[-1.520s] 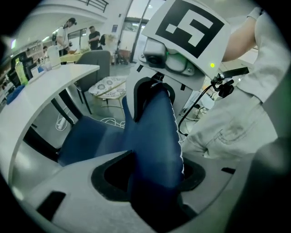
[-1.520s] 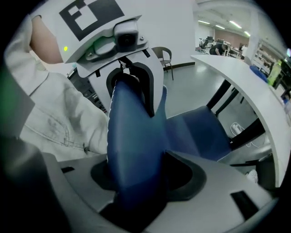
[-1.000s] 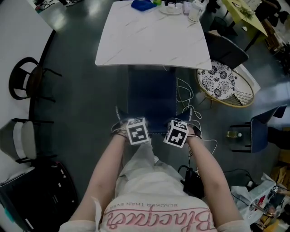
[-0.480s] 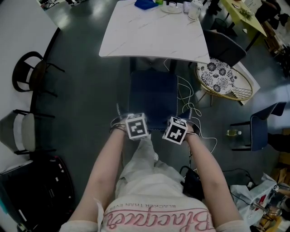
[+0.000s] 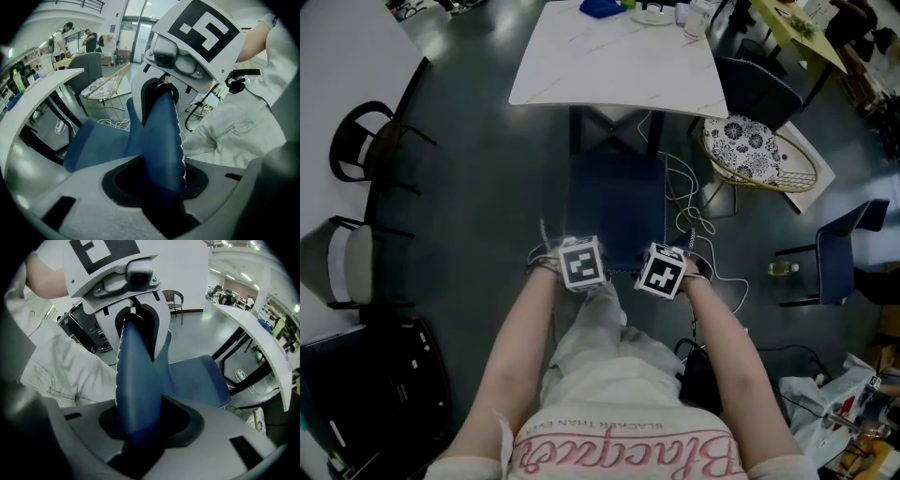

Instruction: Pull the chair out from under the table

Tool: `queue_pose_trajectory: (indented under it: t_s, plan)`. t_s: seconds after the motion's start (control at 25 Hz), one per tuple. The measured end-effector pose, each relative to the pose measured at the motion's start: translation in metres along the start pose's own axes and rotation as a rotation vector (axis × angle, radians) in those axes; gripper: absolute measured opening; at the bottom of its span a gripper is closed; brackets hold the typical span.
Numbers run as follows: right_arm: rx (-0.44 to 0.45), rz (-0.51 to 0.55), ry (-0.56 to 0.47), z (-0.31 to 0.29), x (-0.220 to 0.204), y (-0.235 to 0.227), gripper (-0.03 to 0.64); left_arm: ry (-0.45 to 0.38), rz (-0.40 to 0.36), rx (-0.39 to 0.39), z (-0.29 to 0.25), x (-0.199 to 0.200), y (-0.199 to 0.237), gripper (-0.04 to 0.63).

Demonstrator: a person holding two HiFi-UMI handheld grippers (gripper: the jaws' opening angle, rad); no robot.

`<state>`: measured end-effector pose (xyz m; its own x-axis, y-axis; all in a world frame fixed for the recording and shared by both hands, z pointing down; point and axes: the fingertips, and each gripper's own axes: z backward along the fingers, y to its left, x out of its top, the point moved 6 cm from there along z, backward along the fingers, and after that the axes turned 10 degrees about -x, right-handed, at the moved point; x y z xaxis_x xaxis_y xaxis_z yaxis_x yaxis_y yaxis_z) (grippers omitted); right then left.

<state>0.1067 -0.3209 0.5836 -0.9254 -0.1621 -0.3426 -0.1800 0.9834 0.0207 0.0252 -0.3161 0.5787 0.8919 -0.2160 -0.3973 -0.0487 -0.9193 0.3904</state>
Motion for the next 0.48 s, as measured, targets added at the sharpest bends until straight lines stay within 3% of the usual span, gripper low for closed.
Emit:
queue_pose_trajectory:
  t_s: [0.48]
  plan:
    - [0.004,0.014,-0.002,0.011,-0.018,0.082,0.137,0.013,0.005,-0.005,-0.029,-0.013,-0.081,0.146]
